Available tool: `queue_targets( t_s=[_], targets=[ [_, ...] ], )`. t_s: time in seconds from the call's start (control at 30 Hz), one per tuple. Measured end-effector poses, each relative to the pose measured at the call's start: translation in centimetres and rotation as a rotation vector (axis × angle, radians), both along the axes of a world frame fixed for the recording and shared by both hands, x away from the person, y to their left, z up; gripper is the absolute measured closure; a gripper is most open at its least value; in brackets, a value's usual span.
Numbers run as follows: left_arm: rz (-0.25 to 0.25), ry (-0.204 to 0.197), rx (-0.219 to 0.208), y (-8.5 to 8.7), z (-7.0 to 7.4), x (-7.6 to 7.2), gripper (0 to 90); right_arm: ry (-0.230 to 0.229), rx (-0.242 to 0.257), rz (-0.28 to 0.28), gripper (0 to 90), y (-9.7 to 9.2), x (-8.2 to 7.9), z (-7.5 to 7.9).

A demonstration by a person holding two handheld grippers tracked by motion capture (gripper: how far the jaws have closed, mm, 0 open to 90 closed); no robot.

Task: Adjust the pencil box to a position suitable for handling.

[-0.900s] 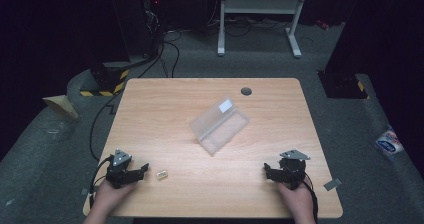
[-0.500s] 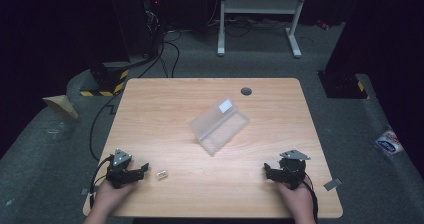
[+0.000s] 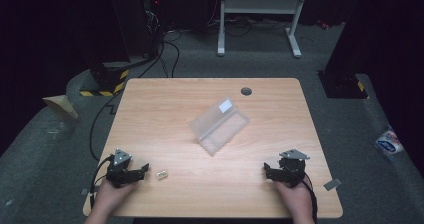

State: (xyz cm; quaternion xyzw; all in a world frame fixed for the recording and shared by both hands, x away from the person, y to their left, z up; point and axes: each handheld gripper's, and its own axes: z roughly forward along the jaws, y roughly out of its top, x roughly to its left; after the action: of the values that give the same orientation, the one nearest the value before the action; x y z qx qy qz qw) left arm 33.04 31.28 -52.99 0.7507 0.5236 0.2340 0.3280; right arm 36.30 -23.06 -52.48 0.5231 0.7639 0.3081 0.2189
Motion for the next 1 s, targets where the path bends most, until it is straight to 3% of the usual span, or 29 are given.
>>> queue_targets(
  t_s=[0.17, 0.3, 0.37, 0.73, 1.0],
  targets=[
    [0.016, 0.018, 0.005, 0.0, 0.0, 0.2, 8.8, -0.002, -0.002, -0.001, 10.5, 0.0, 0.0, 0.0],
    [0.017, 0.030, 0.010, 0.1, 0.0, 0.4, 5.6, -0.035, -0.014, -0.001, 15.2, 0.0, -0.2, 0.3],
    [0.009, 0.033, 0.015, 0.1, -0.1, 0.4, 3.5, -0.040, 0.020, 0.007, 17.6, 0.2, -0.4, 0.7],
    [0.013, 0.033, 0.009, 0.1, -0.1, 0.4, 3.3, -0.068, 0.060, 0.059, 28.3, 2.3, -0.9, 2.3],
    [0.012, 0.033, 0.009, 0.1, -0.1, 0.4, 3.4, -0.061, 0.086, 0.106, 28.0, 4.6, -0.5, 2.9]
  ],
)
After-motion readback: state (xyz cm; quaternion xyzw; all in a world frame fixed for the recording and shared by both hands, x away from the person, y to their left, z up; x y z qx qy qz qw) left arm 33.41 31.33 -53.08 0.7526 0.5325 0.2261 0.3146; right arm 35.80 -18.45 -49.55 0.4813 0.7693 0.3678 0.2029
